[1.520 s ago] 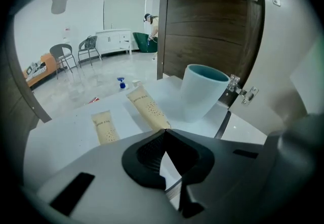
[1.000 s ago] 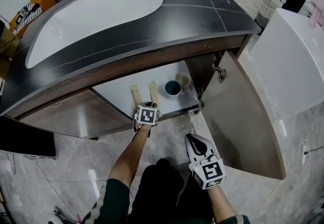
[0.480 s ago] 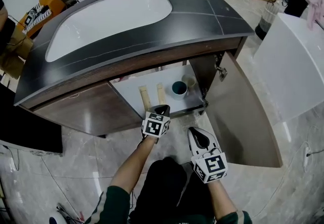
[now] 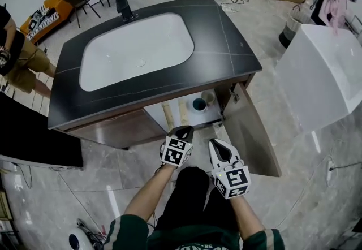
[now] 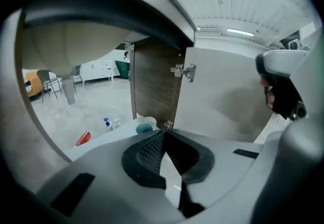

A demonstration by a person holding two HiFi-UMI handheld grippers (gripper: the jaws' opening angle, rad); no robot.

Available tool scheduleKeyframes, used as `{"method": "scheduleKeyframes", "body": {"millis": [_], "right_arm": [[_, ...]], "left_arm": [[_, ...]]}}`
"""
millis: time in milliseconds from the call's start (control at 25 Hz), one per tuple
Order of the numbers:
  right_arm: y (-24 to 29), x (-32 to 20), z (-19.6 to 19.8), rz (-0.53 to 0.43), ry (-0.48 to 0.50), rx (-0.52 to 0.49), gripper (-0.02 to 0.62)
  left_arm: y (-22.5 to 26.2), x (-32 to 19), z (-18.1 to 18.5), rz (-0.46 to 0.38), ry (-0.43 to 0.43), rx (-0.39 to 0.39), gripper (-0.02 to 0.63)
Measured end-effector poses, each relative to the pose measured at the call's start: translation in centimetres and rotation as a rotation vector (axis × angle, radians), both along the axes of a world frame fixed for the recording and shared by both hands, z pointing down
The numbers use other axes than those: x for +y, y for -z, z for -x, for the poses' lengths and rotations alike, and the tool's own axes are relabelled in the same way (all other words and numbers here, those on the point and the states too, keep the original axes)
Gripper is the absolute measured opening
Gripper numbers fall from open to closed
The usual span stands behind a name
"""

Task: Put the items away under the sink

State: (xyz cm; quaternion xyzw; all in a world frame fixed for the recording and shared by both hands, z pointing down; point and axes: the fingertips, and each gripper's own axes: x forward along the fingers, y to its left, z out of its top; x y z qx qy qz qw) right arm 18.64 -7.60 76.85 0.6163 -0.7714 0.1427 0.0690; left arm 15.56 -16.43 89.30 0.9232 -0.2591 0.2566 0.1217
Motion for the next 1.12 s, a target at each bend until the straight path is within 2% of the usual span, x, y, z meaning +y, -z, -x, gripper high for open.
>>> {"method": "scheduleKeyframes", "body": {"millis": [160, 360, 640, 760, 920, 1120], "right_arm": [[9.1, 0.5, 1.3, 0.035, 0.009, -0.003, 0.043], [22.7, 2.1, 2.5, 0.037, -0.007, 0.005, 0.043], [38.9, 6.6, 4.8, 0.006, -0.008, 0.007, 0.043], [43.5, 9.2, 5.8, -0.014, -0.013, 0.022, 0.043], [48.0, 13.0, 7.1, -0.033, -0.014, 0.036, 0.043], [51.2, 16.4, 9.3, -0.073, 0.008, 0.032, 0.041]], "left_arm": [[9.8, 2.9, 1.4, 0.032, -0.031, -0.018, 0.011], [23.8, 4.8, 4.0, 0.018, 0.010, -0.003, 0.011], [40.1, 9.6, 7.1, 0.004, 0.054, 0.057, 0.011], [45.5, 12.1, 8.4, -0.016, 0.065, 0.097, 0.011], [51.0, 15.9, 9.9, -0.073, 0.045, 0.105, 0.011], [54.3, 19.2, 11.5, -0.129, 0.029, 0.095, 0.011]]}}
